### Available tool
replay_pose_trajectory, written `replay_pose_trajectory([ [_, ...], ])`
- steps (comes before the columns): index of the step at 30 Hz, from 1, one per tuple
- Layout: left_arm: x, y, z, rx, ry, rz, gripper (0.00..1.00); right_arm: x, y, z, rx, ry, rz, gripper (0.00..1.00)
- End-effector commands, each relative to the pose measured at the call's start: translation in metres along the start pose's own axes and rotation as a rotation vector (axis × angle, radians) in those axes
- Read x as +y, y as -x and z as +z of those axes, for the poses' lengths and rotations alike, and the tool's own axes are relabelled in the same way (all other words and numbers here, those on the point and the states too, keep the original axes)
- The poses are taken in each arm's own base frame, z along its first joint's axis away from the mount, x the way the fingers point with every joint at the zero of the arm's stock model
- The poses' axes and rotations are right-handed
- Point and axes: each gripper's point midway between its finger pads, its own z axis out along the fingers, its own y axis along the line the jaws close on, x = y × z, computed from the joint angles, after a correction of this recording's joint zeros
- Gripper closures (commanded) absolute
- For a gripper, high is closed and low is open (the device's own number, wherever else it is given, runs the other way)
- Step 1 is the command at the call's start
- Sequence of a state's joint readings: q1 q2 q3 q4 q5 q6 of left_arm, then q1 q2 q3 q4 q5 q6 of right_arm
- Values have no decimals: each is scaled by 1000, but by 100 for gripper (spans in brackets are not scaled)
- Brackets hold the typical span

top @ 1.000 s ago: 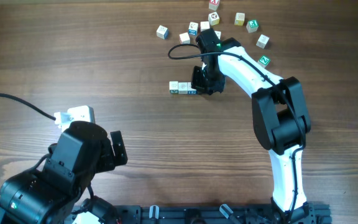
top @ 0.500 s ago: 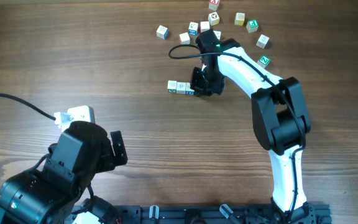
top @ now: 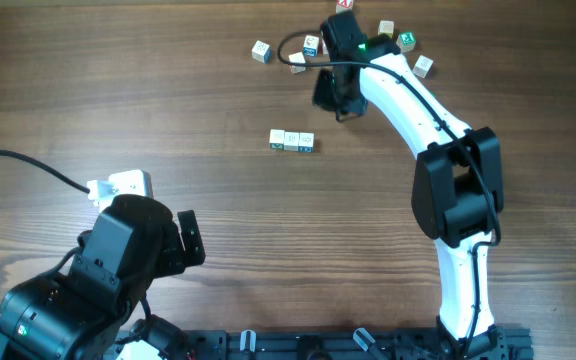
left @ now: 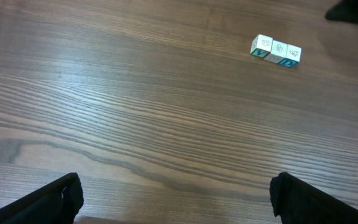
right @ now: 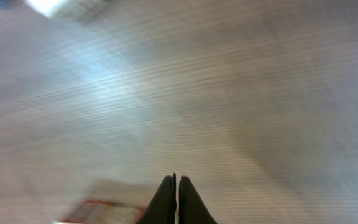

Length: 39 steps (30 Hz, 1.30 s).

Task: Form a horizontal line

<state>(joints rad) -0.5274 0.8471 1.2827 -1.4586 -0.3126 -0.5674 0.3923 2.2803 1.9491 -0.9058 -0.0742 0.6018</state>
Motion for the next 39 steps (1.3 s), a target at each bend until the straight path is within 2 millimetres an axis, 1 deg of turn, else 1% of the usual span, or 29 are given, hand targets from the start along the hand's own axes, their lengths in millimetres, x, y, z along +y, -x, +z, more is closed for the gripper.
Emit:
replay_pose_trajectory([
  [1,0,-1,1,2,-1,-22,0,33,-1,-6,-6,113,-59,95],
  [4,0,-1,1,2,-1,-22,0,51,-5,0,-22,140,-90,95],
  [8,0,-1,1,2,-1,-22,0,76,-16,12,-36,171,-145,95],
  [10,0,-1,1,2,-1,-22,0,82,-21,18,-37,170,-151,95],
  [16,0,-1,1,2,-1,-22,0,83,-35,42,-13,136,-169,95],
  [20,0,0,1,2,-1,-22,0,85,-41,52,-1,131,-177,95],
  [24,0,-1,1,2,-1,-22,0,86,-46,52,20,138,-180,95],
  [25,0,-1,1,2,-1,-22,0,85,-51,52,41,141,-183,95],
  [29,0,-1,1,2,-1,-22,0,82,-56,52,65,131,-193,95],
  [39,0,-1,1,2,-1,-22,0,87,-67,51,107,158,-210,95],
])
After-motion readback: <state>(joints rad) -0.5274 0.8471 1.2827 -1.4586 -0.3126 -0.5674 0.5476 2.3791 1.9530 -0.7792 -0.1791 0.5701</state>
